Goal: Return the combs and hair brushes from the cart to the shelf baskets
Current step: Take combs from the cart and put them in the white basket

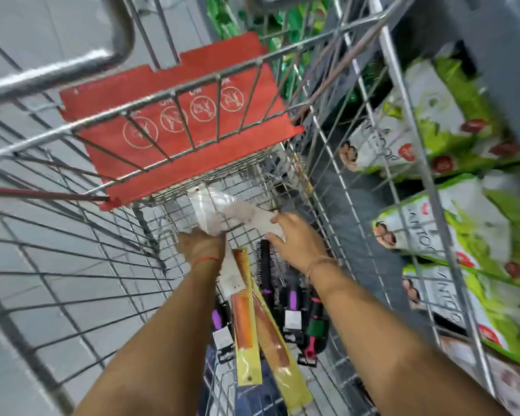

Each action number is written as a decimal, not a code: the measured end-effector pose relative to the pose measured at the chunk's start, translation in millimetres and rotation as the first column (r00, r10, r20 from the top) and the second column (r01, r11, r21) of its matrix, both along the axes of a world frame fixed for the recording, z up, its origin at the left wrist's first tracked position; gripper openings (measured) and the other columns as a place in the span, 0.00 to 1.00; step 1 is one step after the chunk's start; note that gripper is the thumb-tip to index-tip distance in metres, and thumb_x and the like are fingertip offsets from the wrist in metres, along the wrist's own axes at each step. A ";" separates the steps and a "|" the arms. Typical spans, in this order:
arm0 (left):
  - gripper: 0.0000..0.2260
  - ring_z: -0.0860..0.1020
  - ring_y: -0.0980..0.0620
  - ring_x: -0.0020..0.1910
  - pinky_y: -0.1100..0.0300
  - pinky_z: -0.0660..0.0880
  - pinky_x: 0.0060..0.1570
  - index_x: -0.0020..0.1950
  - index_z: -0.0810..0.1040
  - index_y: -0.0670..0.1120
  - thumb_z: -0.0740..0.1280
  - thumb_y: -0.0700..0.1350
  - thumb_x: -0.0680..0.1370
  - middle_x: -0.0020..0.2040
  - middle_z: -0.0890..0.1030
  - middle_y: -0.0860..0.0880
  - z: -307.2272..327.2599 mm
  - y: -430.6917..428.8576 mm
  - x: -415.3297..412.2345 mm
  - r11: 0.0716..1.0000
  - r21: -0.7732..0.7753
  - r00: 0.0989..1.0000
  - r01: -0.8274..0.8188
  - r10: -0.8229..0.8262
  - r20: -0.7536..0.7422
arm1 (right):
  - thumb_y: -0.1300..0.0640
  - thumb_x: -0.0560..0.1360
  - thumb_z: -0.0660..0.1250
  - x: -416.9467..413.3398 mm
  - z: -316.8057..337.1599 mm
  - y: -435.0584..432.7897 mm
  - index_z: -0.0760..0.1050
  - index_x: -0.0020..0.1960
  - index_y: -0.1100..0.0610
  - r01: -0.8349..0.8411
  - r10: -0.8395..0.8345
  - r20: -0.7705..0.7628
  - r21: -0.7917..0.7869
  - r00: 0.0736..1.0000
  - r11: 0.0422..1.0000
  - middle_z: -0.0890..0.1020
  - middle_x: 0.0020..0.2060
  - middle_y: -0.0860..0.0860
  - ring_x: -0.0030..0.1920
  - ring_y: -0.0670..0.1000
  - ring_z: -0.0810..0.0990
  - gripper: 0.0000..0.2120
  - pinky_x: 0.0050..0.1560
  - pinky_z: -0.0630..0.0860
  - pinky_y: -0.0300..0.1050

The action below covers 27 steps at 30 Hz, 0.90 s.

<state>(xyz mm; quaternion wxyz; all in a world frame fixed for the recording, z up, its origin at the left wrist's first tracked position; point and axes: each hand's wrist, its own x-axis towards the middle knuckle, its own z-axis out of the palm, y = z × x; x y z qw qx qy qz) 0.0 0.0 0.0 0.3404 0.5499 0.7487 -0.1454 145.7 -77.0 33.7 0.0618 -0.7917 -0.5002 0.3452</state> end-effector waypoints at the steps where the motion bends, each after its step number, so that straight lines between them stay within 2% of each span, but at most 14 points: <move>1: 0.27 0.73 0.41 0.62 0.57 0.71 0.52 0.62 0.75 0.40 0.63 0.60 0.74 0.62 0.76 0.38 -2.6 0.7 4.5 1.000 -0.022 0.999 -0.008 0.007 -0.053 | 0.51 0.75 0.64 -2.1 -8.5 10.9 0.71 0.62 0.57 -0.051 0.051 0.026 0.030 0.998 0.998 0.75 0.61 0.57 0.58 0.58 0.75 0.18 0.57 0.73 0.50; 4: 0.32 0.70 0.40 0.65 0.52 0.69 0.61 0.66 0.69 0.39 0.61 0.63 0.73 0.65 0.73 0.38 -20.7 -4.1 17.7 0.992 0.028 0.983 0.120 -0.115 -0.146 | 0.52 0.75 0.63 -10.5 -30.5 33.4 0.68 0.65 0.59 -0.189 0.188 0.123 -0.003 0.974 0.982 0.70 0.66 0.57 0.65 0.58 0.69 0.21 0.62 0.70 0.51; 8: 0.27 0.63 0.40 0.71 0.52 0.64 0.68 0.71 0.62 0.38 0.60 0.53 0.77 0.71 0.66 0.39 -38.1 -12.1 21.4 0.978 0.004 0.962 0.207 -0.202 -0.184 | 0.53 0.76 0.61 -20.0 -53.5 33.2 0.65 0.65 0.63 -0.226 0.245 0.301 -0.098 0.922 0.969 0.65 0.68 0.60 0.67 0.60 0.65 0.22 0.63 0.67 0.54; 10: 0.22 0.65 0.41 0.68 0.53 0.65 0.65 0.69 0.65 0.38 0.59 0.47 0.78 0.68 0.69 0.39 -41.0 -11.6 21.0 0.972 0.024 0.953 0.235 -0.225 -0.205 | 0.58 0.76 0.59 -22.4 -57.8 34.5 0.64 0.65 0.65 -0.222 0.249 0.376 -0.113 0.893 0.968 0.66 0.67 0.62 0.66 0.61 0.65 0.20 0.64 0.66 0.54; 13: 0.17 0.71 0.41 0.63 0.53 0.67 0.62 0.64 0.71 0.38 0.59 0.44 0.78 0.63 0.74 0.39 -35.5 -8.5 22.6 0.964 0.023 0.947 0.266 -0.256 -0.192 | 0.64 0.74 0.57 -22.8 -60.2 38.6 0.63 0.65 0.66 -0.220 0.245 0.420 -0.109 0.874 0.970 0.69 0.64 0.63 0.65 0.62 0.66 0.19 0.64 0.67 0.54; 15: 0.14 0.75 0.41 0.61 0.52 0.71 0.59 0.59 0.76 0.38 0.61 0.42 0.77 0.60 0.78 0.39 -28.2 -4.6 24.5 0.979 0.040 0.970 0.198 -0.190 -0.154 | 0.65 0.74 0.57 -22.2 -57.5 38.4 0.67 0.63 0.66 -0.256 0.278 0.416 -0.110 0.866 0.960 0.72 0.62 0.63 0.64 0.62 0.68 0.18 0.63 0.68 0.54; 16: 0.13 0.76 0.41 0.61 0.53 0.73 0.58 0.58 0.77 0.38 0.62 0.41 0.76 0.59 0.80 0.39 -24.4 -2.3 23.1 0.994 0.039 0.986 0.104 -0.098 -0.138 | 0.65 0.74 0.57 -20.5 -57.9 37.1 0.69 0.61 0.66 -0.248 0.265 0.418 -0.096 0.869 0.964 0.74 0.59 0.62 0.62 0.61 0.70 0.16 0.60 0.70 0.53; 18: 0.13 0.77 0.40 0.60 0.52 0.74 0.59 0.58 0.77 0.38 0.61 0.42 0.76 0.59 0.80 0.38 -13.0 -9.3 12.6 0.989 0.052 0.989 -0.135 0.138 -0.049 | 0.66 0.75 0.56 -16.3 -45.1 28.2 0.73 0.58 0.64 -0.155 0.172 0.442 -0.074 0.880 0.985 0.79 0.54 0.60 0.56 0.59 0.76 0.13 0.53 0.74 0.50; 19: 0.14 0.77 0.38 0.60 0.50 0.74 0.60 0.58 0.77 0.36 0.61 0.42 0.76 0.59 0.80 0.36 -5.4 -15.6 7.6 0.969 0.050 0.970 -0.241 0.239 0.051 | 0.66 0.75 0.57 -13.6 -38.5 19.1 0.73 0.58 0.63 -0.052 0.060 0.435 -0.031 0.898 0.998 0.80 0.54 0.60 0.54 0.59 0.77 0.13 0.51 0.75 0.49; 21: 0.16 0.76 0.35 0.60 0.47 0.75 0.59 0.61 0.74 0.33 0.58 0.41 0.78 0.61 0.77 0.31 8.8 -33.1 3.3 0.917 -0.019 0.874 -0.399 0.386 0.295 | 0.66 0.74 0.60 -12.7 -23.2 -5.0 0.71 0.60 0.62 0.186 -0.194 0.335 0.056 0.922 0.981 0.78 0.57 0.61 0.56 0.60 0.76 0.15 0.53 0.74 0.49; 22: 0.17 0.76 0.35 0.60 0.46 0.75 0.58 0.64 0.73 0.34 0.56 0.41 0.80 0.62 0.76 0.31 18.2 -40.1 4.6 0.904 -0.033 0.843 -0.426 0.409 0.350 | 0.66 0.74 0.61 -15.2 -11.0 -17.7 0.70 0.62 0.62 0.293 -0.304 0.234 0.078 0.924 0.953 0.76 0.59 0.61 0.57 0.60 0.75 0.17 0.55 0.73 0.49; 24: 0.17 0.76 0.36 0.60 0.49 0.73 0.59 0.66 0.73 0.39 0.54 0.43 0.81 0.62 0.76 0.33 34.1 -52.2 10.1 0.905 0.000 0.850 -0.425 0.399 0.345 | 0.65 0.75 0.59 -25.3 5.9 -40.5 0.69 0.64 0.61 0.454 -0.457 0.010 0.096 0.889 0.886 0.73 0.62 0.62 0.60 0.59 0.72 0.17 0.58 0.68 0.47; 26: 0.17 0.75 0.37 0.61 0.50 0.69 0.62 0.65 0.74 0.39 0.55 0.44 0.80 0.61 0.77 0.33 54.8 -62.0 19.2 0.896 0.091 0.837 -0.435 0.366 0.406 | 0.64 0.77 0.57 -42.3 27.9 -59.0 0.71 0.62 0.63 0.504 -0.514 0.010 0.175 0.858 0.846 0.73 0.62 0.63 0.62 0.58 0.71 0.15 0.60 0.67 0.46; 27: 0.17 0.74 0.37 0.61 0.50 0.68 0.61 0.64 0.75 0.37 0.57 0.43 0.80 0.60 0.77 0.33 71.1 -68.4 23.0 0.888 0.109 0.798 -0.447 0.341 0.497 | 0.64 0.76 0.58 -52.0 40.1 -68.4 0.74 0.59 0.64 0.579 -0.615 0.050 0.285 0.787 0.764 0.76 0.59 0.64 0.60 0.58 0.75 0.13 0.58 0.71 0.45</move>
